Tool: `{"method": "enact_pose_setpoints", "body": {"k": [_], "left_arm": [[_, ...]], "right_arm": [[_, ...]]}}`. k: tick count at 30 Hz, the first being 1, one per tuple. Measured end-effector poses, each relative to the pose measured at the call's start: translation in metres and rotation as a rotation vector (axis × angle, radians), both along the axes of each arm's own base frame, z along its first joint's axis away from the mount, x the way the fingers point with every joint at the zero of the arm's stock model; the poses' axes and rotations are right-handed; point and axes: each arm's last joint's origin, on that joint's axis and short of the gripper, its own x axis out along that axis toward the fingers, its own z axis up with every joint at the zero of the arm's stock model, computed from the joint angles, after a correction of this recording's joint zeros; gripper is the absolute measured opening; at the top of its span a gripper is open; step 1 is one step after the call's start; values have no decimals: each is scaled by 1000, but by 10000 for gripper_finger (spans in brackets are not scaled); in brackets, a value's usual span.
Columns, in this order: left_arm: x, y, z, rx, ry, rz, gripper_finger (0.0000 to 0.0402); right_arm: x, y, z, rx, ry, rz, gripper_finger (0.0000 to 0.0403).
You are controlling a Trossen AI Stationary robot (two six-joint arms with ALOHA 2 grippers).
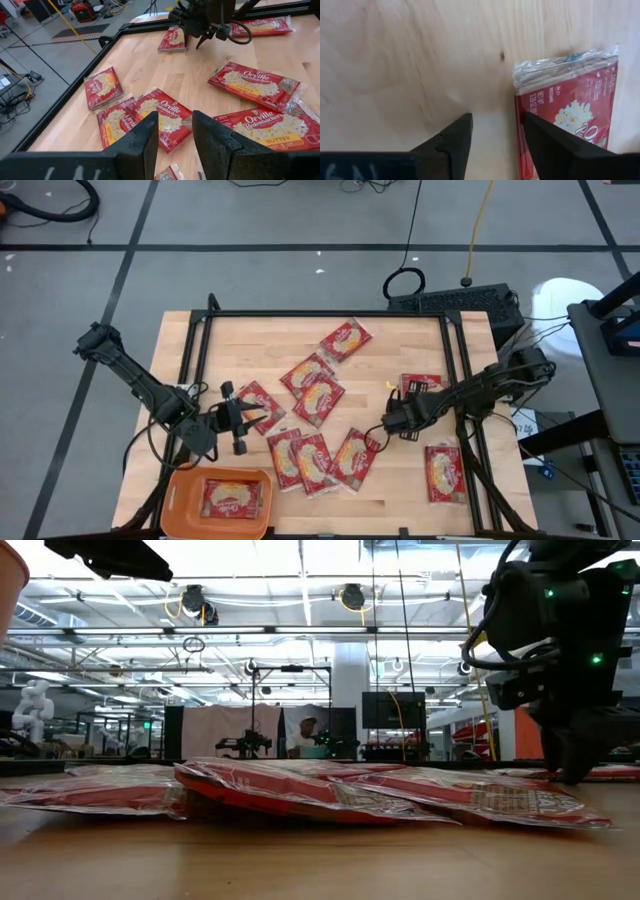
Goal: Sort popcorn bags into baskets
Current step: Put the popcorn bag into the orange bin
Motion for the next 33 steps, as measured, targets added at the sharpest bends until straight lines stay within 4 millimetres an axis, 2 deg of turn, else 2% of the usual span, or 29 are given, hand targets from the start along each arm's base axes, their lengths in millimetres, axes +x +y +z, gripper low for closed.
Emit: {"method": "enact_pose_setpoints", "body": {"k": [5,10,14,19,23,30,33], "left_arm": [[3,-2,-5,16,22,-1,122],[7,-5,-11,35,46,-1,122],[8,-6,-13,44,56,0,122],[8,-7,-14,55,60,-5,122],[8,-7,-14,58,61,-6,122],[8,-7,-14,57,60,-5,122],[8,-7,-14,58,60,-5,122]], "right_arm": [[8,3,13,-34,5,-10,157],[16,2,25,-116,3,38,181],[11,-6,18,-103,40,25,193],[6,-15,4,-21,21,2,187],[2,-20,-4,10,6,-21,152],[5,-19,-5,4,-41,-61,19],[10,-16,-3,-7,-78,-76,11]]}}
